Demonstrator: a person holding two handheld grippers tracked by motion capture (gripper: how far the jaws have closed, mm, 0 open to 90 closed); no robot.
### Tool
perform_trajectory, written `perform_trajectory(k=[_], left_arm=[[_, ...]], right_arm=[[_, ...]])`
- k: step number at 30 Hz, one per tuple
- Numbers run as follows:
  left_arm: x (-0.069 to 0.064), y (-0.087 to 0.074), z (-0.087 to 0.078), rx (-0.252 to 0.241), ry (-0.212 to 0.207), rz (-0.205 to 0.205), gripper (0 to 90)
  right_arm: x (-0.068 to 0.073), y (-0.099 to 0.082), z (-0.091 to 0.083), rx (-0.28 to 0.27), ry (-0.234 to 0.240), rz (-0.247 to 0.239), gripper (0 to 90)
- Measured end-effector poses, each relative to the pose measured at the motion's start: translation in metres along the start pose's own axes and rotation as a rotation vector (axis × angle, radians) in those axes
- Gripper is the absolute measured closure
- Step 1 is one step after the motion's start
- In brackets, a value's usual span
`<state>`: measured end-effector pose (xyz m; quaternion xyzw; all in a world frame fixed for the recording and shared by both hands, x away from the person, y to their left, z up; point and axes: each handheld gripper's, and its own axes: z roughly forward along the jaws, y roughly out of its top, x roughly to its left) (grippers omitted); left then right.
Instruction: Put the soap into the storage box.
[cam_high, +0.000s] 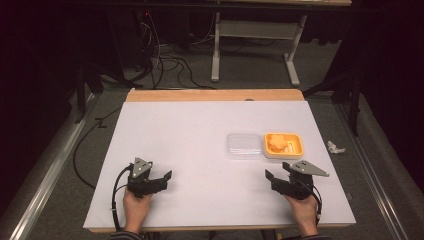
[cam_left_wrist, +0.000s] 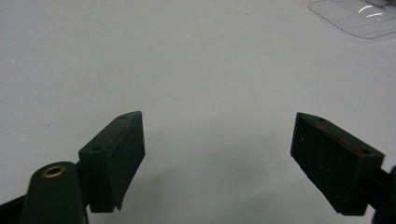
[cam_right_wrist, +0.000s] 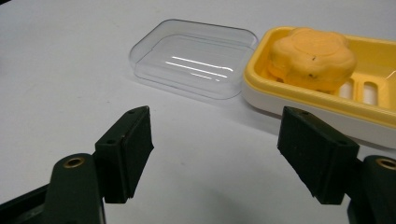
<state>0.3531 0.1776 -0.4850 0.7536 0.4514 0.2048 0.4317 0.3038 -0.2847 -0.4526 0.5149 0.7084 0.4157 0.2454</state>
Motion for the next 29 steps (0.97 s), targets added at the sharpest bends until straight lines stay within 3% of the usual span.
perform_trajectory(k=[7,19,29], left_arm=[[0.000,0.000,0.000,-0.001,0.000,-0.001,18.1],[0.000,0.000,0.000,-0.003,-0.001,-0.002,18.1],[0.000,0.000,-0.001,-0.004,0.000,0.000,18.1]], right_arm=[[0.005,-0.002,0.007,0.014,0.017,-0.009,27.0],[0.009,-0.011,0.029,0.042,-0.007,-0.049,27.9],[0.009,-0.012,0.031,0.045,-0.004,-0.049,28.3]])
